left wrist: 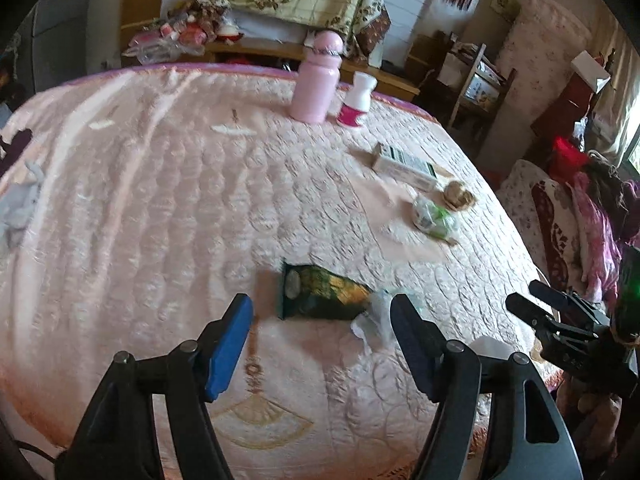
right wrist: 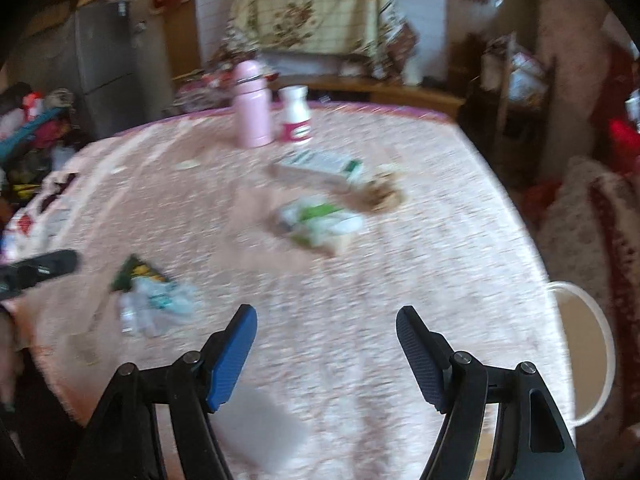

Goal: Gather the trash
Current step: 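Grasp the clear plastic wrapper with the left tool while the right tool grasps the white sponge, then carry wrapper and sponge over the white bucket and open both tools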

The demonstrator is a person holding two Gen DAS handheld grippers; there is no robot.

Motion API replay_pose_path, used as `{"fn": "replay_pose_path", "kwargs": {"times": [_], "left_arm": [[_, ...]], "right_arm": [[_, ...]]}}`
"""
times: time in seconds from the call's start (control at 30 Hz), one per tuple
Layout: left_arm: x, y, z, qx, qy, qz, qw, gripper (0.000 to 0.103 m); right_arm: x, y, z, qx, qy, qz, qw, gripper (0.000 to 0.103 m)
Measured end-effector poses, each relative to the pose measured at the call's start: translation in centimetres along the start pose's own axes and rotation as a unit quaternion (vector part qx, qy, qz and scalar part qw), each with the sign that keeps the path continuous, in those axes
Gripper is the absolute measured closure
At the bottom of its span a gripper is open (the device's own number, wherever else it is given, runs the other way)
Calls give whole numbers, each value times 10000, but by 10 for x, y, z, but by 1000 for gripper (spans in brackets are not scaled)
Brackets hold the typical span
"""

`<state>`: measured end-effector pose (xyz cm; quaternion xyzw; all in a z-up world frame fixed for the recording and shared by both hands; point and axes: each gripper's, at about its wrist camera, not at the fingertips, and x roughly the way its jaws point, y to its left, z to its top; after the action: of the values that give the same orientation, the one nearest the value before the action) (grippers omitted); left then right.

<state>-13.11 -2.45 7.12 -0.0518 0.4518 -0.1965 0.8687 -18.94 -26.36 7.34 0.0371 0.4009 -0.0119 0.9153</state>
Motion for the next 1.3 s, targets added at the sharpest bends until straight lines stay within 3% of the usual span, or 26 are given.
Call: {"fn": "replay_pose_path", "kwargs": {"times": [0.13,0.43,0.5,0.53,0.63,0.67,0.7,0.73,0.97,1.1,1.3], "left_arm": [[19,-13,-2,24,129,-109,9999,31],[62,-56,-7,664,378,168,9969,31],[67,-60,-9,729,442,139,9963,41],[70,-61,-10,749,497,152,9958,61],[72,-63,-11,744,595,110,9954,75],[71,-64,-11,759,592,111,9953,79],[69,-65,-10,777,598,107,9951,80],[66,-66,-10,787,583,86,9952,80],[35,-85,4,905,211,-169,9955,81],[27,-105,9,1077,54,-259,9938,81],[27,-128,10,1213,17,-375,9919,81]], "right_arm": [[2,7,-9,-137,326,655,9972,28],[5,11,-42,-561,841,1169,9880,27],[9,12,-46,-665,906,1172,9867,28],[12,12,-48,-702,941,1164,9862,28],[19,10,-51,-708,915,1125,9869,29],[19,9,-51,-670,862,1153,9873,46],[19,8,-50,-637,861,1232,9866,57],[19,7,-49,-599,863,1339,9854,58],[-4,3,-38,-775,359,958,9917,59],[-22,-4,-33,-945,-41,433,9946,59],[-33,-21,-26,-734,-203,261,9968,59]]}}
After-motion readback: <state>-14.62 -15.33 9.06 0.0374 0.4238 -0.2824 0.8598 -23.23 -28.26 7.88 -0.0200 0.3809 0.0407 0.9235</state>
